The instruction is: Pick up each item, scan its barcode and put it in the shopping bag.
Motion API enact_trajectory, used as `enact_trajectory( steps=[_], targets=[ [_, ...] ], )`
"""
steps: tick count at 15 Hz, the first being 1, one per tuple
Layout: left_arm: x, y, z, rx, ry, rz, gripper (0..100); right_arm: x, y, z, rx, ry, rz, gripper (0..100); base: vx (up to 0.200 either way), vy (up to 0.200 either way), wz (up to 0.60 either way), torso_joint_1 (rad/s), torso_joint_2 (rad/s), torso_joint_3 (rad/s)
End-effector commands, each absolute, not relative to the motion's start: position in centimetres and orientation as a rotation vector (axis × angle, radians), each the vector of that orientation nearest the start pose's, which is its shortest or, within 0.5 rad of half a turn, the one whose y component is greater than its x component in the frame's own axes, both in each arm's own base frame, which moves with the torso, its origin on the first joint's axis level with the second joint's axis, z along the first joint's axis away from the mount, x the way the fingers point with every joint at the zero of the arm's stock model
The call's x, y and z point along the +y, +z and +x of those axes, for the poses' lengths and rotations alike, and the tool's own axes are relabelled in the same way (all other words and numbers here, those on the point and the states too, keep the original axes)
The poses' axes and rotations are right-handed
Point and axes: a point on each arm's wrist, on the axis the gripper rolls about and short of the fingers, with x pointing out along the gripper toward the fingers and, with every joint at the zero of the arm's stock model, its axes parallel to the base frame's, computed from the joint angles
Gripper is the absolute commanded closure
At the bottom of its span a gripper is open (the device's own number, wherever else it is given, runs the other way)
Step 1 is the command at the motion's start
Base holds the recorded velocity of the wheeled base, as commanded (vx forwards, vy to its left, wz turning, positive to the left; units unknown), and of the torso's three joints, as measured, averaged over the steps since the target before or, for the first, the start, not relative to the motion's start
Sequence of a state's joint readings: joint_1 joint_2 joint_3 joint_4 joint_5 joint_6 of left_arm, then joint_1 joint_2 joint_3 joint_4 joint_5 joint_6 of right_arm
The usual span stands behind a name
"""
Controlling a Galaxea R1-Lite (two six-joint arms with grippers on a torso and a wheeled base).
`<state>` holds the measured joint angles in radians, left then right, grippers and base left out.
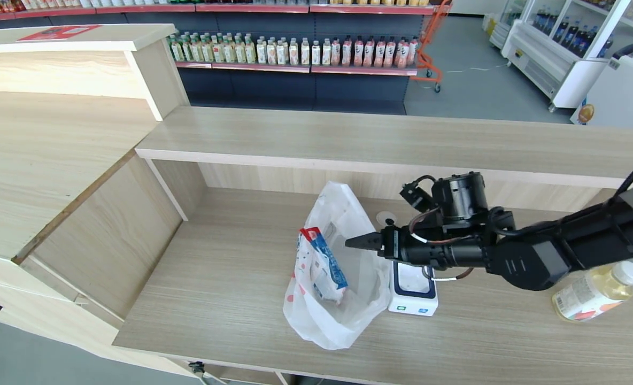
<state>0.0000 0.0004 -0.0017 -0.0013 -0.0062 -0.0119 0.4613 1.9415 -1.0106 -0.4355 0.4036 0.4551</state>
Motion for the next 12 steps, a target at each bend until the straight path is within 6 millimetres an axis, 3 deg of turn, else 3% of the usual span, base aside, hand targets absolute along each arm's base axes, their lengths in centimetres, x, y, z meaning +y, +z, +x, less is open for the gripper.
enact_trajectory(
  steps=[1,3,5,9,12],
  targets=[
    [0.0,7.6,-2.3,-0.003,-0.006,-0.012,0,9.7,17.2,27.2,0.57,0.584,0.336,0,0.0,0.0,0.0,0.0,0.0,0.0],
    [0.0,7.6,-2.3,-0.003,-0.006,-0.012,0,4.6,17.8,24.5,0.457,0.352,0.002,0,0.0,0.0,0.0,0.0,0.0,0.0],
    [0.0,7.6,-2.3,-0.003,-0.006,-0.012,0,1.8,18.4,21.0,0.388,0.24,-0.093,0,0.0,0.0,0.0,0.0,0.0,0.0],
    [0.0,7.6,-2.3,-0.003,-0.006,-0.012,0,-0.4,15.0,14.6,0.453,0.087,-0.08,0,0.0,0.0,0.0,0.0,0.0,0.0],
    [0.0,7.6,-2.3,-0.003,-0.006,-0.012,0,-0.9,14.3,13.8,0.469,0.078,-0.055,0,0.0,0.0,0.0,0.0,0.0,0.0]
  ],
)
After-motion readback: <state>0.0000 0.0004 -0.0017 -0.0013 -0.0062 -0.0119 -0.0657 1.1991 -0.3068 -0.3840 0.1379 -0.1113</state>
